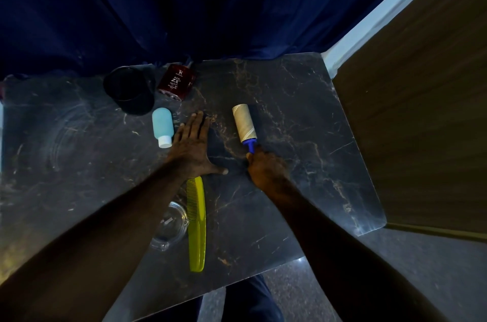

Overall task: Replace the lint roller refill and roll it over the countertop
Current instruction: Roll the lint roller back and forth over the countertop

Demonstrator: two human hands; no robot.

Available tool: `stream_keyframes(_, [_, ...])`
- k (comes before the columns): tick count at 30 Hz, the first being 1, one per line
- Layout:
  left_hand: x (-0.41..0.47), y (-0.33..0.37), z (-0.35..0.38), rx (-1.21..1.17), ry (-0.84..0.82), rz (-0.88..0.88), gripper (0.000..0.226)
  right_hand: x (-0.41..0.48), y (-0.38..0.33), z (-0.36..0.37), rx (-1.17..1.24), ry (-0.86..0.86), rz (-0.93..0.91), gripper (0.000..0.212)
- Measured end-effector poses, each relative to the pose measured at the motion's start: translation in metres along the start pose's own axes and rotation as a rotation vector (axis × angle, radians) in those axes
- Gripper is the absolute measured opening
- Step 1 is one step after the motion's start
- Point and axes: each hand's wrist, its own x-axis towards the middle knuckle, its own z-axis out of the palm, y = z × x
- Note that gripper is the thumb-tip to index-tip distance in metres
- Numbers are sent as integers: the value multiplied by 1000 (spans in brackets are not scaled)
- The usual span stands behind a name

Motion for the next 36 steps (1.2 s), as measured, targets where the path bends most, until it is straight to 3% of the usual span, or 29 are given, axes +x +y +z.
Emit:
stream_keyframes(21, [-3, 0, 0, -22, 44, 19, 156, 4, -1, 14, 0, 154, 52, 67])
stream_keyframes(36, [7, -7, 6, -46, 24, 36, 150, -4, -11, -2, 80, -2, 121, 67])
